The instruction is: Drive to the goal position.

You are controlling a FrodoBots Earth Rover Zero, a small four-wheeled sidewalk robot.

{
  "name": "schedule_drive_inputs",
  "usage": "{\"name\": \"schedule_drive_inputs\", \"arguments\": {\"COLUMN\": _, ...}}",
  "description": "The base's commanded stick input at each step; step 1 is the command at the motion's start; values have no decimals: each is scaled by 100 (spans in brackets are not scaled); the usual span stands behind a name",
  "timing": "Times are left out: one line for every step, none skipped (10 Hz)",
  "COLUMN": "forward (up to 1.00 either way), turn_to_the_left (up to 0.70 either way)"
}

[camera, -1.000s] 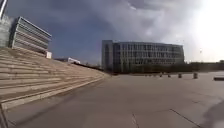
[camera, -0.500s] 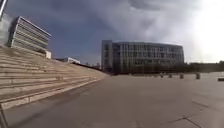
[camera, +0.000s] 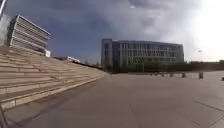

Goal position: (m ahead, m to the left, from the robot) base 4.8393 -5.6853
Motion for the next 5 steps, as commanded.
{"name": "schedule_drive_inputs", "arguments": {"forward": 70, "turn_to_the_left": 0}}
{"name": "schedule_drive_inputs", "arguments": {"forward": 70, "turn_to_the_left": 0}}
{"name": "schedule_drive_inputs", "arguments": {"forward": 70, "turn_to_the_left": 0}}
{"name": "schedule_drive_inputs", "arguments": {"forward": 70, "turn_to_the_left": 0}}
{"name": "schedule_drive_inputs", "arguments": {"forward": 70, "turn_to_the_left": 0}}
